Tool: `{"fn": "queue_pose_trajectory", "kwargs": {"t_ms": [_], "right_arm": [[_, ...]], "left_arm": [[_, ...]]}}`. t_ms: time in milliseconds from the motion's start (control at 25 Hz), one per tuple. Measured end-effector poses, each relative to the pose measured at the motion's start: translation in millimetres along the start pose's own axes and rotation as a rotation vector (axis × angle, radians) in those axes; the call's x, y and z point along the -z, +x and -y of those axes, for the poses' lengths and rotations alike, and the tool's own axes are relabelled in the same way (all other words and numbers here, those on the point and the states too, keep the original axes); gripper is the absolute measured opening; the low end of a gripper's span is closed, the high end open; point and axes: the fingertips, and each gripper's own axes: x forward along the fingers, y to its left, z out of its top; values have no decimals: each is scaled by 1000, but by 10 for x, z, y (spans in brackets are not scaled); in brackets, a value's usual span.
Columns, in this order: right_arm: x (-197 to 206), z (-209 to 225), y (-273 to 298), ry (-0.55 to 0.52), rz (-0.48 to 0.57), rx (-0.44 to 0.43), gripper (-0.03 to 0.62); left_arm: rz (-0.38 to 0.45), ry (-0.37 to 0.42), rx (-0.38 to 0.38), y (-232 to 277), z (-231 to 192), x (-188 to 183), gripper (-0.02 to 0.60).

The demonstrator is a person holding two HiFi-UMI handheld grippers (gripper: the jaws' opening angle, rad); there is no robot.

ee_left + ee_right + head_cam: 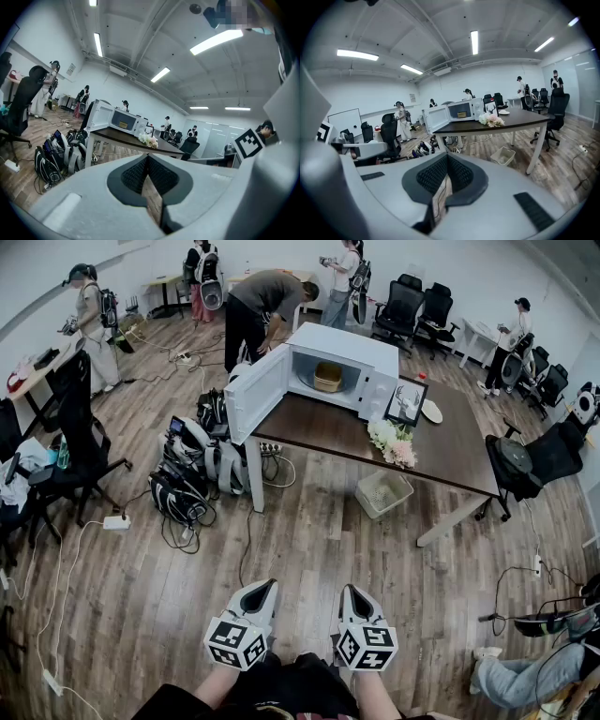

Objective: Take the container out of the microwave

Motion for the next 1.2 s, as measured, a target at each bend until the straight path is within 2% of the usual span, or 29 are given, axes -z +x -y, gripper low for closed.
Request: {"fn": "queue_pose_trajectory", "kwargs": {"t_ms": [120, 360, 600, 840, 1000, 1200], "right_arm": [[-57, -153, 31, 49, 35, 4, 6], [-126, -404, 226, 55, 81, 65, 8], [-150, -513, 371, 78, 109, 126, 8], [-187, -510, 542, 68, 109, 128, 8], [-264, -361, 758, 56, 115, 127, 8], [-507, -118, 1207, 61, 99, 77, 8]], "left_arm": [[-10, 3, 11, -45, -93, -27, 9], [-12, 6, 52, -16, -342, -131, 9], [-13, 41, 89, 31, -548, -248, 9], [-19, 45, 81, 155, -678, -260, 9], [-12, 16, 67, 350, -754, -257, 9], [7, 23, -1, 772, -907, -433, 9]]}}
